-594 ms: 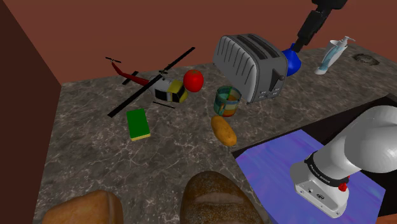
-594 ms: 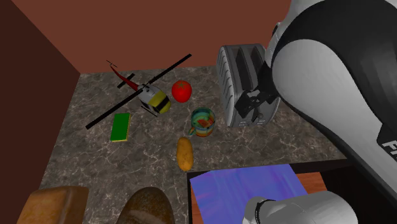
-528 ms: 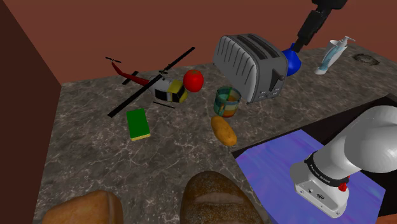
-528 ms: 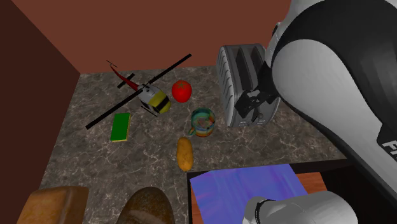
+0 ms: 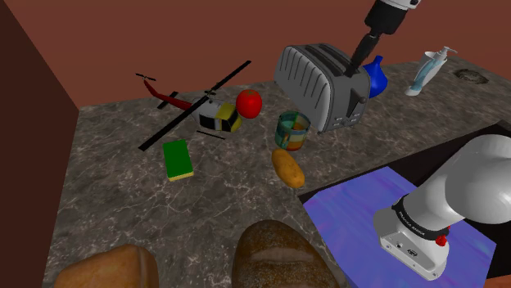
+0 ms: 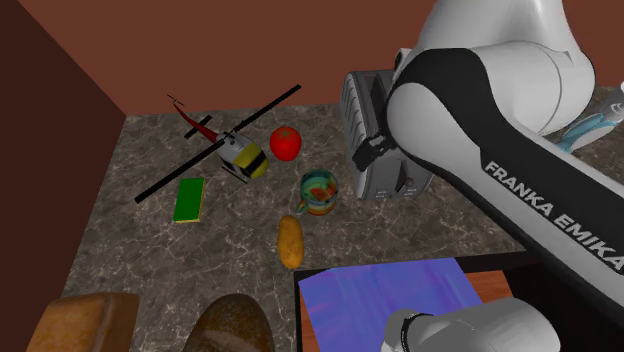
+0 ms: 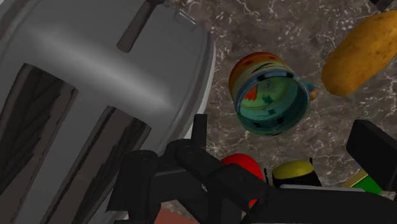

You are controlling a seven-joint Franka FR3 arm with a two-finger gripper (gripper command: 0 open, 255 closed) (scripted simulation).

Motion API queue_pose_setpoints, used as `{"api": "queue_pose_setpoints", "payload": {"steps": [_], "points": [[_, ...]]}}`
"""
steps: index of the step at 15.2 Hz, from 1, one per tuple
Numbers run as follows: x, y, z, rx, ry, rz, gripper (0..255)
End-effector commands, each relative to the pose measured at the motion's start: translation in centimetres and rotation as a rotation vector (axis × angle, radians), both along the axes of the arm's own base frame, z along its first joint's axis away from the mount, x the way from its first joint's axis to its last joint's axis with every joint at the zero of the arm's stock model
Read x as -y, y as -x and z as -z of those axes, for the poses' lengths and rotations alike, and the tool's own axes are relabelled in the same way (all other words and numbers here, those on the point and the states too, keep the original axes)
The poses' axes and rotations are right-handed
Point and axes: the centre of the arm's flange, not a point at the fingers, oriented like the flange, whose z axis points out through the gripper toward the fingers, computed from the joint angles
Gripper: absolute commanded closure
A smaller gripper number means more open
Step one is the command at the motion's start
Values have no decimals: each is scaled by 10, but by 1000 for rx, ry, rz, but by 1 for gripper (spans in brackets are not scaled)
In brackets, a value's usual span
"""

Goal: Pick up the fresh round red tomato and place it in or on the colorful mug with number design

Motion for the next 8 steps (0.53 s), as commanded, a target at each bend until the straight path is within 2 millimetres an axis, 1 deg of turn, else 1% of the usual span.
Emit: {"api": "queue_pose_setpoints", "payload": {"steps": [1,8], "points": [[1,-18,18,32,-16,-46,0],[-4,-83,72,129,-75,-201,0]]}}
